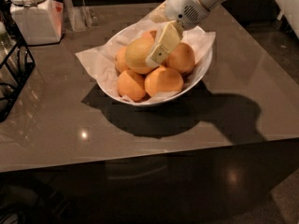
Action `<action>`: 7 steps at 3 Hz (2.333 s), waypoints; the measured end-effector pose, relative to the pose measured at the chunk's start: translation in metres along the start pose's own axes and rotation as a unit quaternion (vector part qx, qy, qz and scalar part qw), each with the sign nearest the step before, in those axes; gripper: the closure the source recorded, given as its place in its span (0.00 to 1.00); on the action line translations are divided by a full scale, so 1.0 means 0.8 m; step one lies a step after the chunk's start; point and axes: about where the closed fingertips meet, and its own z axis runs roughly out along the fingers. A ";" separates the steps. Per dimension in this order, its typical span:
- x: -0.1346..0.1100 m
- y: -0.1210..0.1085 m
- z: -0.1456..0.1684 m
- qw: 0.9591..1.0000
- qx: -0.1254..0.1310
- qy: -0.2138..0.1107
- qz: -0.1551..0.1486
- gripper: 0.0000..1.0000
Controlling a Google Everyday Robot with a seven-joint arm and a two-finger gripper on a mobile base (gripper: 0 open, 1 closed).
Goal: Pick orange from white bowl
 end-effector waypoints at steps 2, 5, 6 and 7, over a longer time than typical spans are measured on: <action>0.010 0.022 0.032 0.999 -0.037 -0.009 0.015 0.00; 0.005 0.011 0.048 1.000 -0.024 0.005 0.001 0.00; -0.008 0.007 0.054 0.999 -0.027 -0.004 -0.018 0.00; -0.008 0.005 0.059 0.999 -0.028 -0.002 -0.024 0.00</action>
Offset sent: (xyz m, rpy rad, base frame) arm -0.0225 0.0166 -0.0391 0.0243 0.1107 0.0454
